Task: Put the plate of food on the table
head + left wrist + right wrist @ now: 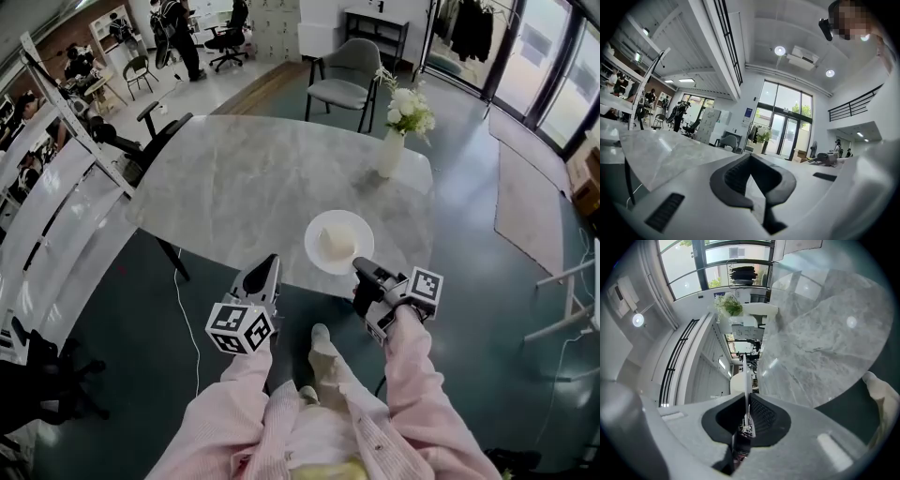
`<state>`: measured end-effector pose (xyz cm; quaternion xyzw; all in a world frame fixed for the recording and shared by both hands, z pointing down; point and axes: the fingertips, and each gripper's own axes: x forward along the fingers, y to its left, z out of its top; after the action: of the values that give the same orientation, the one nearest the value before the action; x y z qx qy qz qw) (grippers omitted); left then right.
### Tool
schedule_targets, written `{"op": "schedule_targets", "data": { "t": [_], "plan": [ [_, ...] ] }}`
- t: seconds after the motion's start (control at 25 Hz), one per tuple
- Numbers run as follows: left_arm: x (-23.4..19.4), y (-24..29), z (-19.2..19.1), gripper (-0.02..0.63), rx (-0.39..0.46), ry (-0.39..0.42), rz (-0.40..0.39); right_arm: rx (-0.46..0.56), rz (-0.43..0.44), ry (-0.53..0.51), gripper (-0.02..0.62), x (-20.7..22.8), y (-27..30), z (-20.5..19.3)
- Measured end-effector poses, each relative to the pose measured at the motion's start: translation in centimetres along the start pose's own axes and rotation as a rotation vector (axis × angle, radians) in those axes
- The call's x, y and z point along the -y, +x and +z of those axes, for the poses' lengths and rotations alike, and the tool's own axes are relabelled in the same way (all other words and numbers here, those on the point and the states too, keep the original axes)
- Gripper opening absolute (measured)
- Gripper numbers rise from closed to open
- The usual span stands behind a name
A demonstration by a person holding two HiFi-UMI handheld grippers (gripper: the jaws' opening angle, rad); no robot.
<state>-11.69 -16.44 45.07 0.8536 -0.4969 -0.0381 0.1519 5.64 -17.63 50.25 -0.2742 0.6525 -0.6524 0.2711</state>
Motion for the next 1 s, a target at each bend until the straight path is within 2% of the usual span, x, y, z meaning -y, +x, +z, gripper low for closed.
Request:
{"op": "schedule_targets", "data": {
  "t": [0.4, 0.52, 0.64, 1.0],
  "plan": [
    [-4.5, 8.4, 0.6, -0.009, -0.044, -0.052, 0.041, -0.057, -0.048, 0.000, 0.020, 1.8, 7.1, 6.5],
    [-5.2, 10.4, 0.3, -0.009, -0.064, -0.058, 0.023, -0.078, -0.067, -0.008, 0.020, 2.6, 8.6, 7.8],
    [-5.7, 12.4, -0.4, -0.009, -0.080, -0.082, 0.015, -0.091, -0.074, -0.017, 0.020, 3.6, 10.0, 9.1],
    [-8.6, 15.9, -3.6, -0.009, -0.163, -0.146, 0.084, -0.092, -0.120, 0.006, 0.020, 8.2, 13.9, 12.4]
  ]
}}
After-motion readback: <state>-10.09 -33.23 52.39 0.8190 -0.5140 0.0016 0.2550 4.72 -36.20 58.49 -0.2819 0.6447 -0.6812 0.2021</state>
